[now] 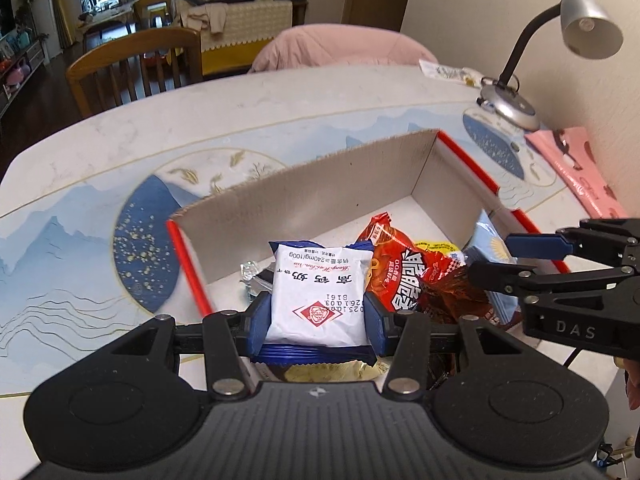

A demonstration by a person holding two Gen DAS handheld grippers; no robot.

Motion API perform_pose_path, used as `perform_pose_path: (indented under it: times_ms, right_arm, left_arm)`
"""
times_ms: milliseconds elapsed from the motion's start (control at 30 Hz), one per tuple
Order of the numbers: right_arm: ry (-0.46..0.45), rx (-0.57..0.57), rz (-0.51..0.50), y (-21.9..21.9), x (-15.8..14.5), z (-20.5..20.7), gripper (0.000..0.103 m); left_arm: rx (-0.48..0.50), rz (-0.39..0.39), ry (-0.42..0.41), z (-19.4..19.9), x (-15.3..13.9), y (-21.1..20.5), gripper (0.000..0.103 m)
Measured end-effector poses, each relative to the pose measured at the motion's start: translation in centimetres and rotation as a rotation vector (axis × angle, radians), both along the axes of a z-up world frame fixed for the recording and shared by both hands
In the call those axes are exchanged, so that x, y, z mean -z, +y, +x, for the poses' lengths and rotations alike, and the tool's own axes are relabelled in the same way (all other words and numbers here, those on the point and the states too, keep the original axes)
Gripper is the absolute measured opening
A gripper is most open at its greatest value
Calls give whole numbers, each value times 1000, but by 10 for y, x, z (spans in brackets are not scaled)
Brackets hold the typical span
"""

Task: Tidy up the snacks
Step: 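Carry the blue packet and white biscuit over the red box, then open the right gripper to drop the blue packet while the left releases the white biscuit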

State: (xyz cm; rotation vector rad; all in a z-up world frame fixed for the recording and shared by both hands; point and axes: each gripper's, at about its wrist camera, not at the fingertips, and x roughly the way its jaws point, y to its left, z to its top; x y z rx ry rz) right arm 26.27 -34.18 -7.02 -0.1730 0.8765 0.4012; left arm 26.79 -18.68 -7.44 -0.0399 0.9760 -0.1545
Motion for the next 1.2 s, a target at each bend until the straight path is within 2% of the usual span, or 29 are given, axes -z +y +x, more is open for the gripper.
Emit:
perform_pose_path:
  times_ms: [267, 333, 533, 700, 933, 1067, 1200]
  right_arm:
    - [20, -97, -91, 19, 21, 28, 42]
    - [28, -124, -113, 23, 25, 32, 38]
    - [59, -137, -91, 19, 27, 37, 39]
    - [75, -130, -42, 11, 23, 34, 44]
    - [41, -118, 19, -3, 10, 17, 63]
    - [16, -110, 54, -8, -2, 5, 65]
    - [-12, -82, 91, -11, -16, -8, 73]
  left_arm:
    - [-13, 29, 47, 19, 16, -11, 48]
    - [-11, 38, 62, 22, 20, -14, 48]
    - [-14, 24, 117, 27, 30, -17, 48]
    - [-15, 27, 111, 25, 29, -19, 48]
    - [-25, 42, 84, 16, 23, -21, 49]
    - [-28, 37, 62, 8, 16, -18, 50]
    - [-17, 20, 24, -3, 4, -14, 55]
